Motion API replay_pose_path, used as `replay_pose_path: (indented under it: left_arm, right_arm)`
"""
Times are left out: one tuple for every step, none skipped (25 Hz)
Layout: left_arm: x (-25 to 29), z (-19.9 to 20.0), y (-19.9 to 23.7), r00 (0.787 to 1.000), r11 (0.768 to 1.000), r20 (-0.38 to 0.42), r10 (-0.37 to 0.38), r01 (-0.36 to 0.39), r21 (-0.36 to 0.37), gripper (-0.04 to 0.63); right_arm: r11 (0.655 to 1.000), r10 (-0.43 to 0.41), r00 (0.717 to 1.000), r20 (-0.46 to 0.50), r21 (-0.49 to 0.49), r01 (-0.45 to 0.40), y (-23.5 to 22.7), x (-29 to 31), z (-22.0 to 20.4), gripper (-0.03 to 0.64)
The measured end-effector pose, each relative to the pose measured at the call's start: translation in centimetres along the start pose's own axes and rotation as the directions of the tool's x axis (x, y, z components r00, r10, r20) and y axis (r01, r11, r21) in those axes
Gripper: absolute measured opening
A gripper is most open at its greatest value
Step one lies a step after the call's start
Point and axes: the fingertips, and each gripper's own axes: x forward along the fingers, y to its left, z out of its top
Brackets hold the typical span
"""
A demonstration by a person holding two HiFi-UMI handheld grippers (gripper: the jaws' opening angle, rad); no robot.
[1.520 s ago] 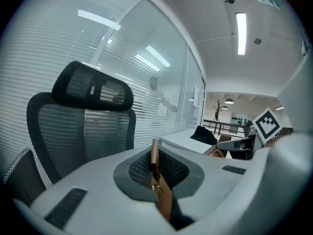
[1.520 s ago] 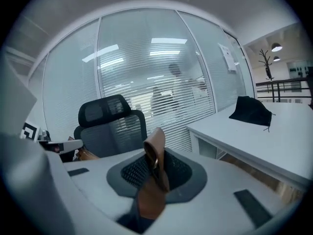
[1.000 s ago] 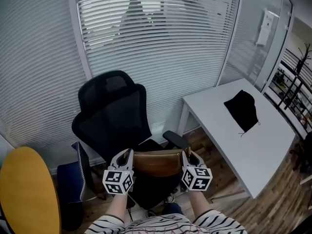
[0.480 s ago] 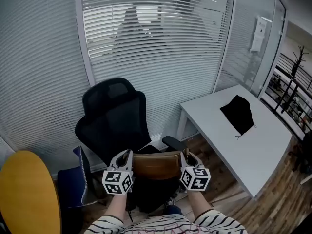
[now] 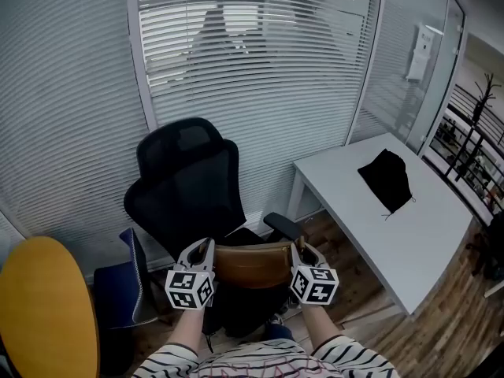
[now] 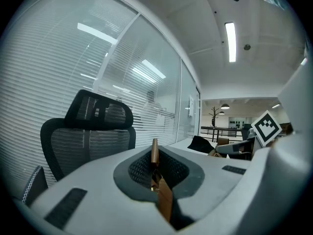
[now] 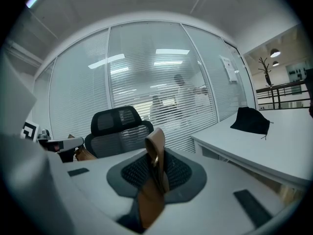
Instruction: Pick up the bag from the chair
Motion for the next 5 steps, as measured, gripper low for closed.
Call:
replay_pose_path:
  left_arm:
    - [0.05,-0.11,0.05,1.0,1.0,-0.002,0.001,-0.001,0.0,0.028]
    - [0.13,-0.23,0.11,1.0,1.0,-0.004,0.001,-0.001,0.0,0.028]
    - [0.24,-0.36,0.19,1.0,1.0,-0.006,0.002,-0.002,0.0,0.028]
    - [0.35,-0.5,0.29,1.0,1.0,-0.008,0.002,-0.002,0.0,0.028]
    - [0.47,-0.65,0.39,1.0,1.0,-0.01,0.002,-0.002,-0.001,0.028]
  right_arm:
    - [1.0,-0.001,1.0,-0.002,0.0,0.001,-0.02,0.09,-0.11,0.089]
    - [1.0,-0.001,1.0,-0.004,0.0,0.001,-0.05,0.21,-0.22,0.089]
    - [1.0,-0.002,1.0,-0.005,0.0,0.002,-0.08,0.35,-0.33,0.089]
    - [1.0,-0.003,1.0,-0.006,0.0,0.003,-0.11,0.5,-0.44,0.089]
    - [1.0,-0.004,1.0,-0.007,0.0,0.004,-0.14,0.65,-0.55,0.089]
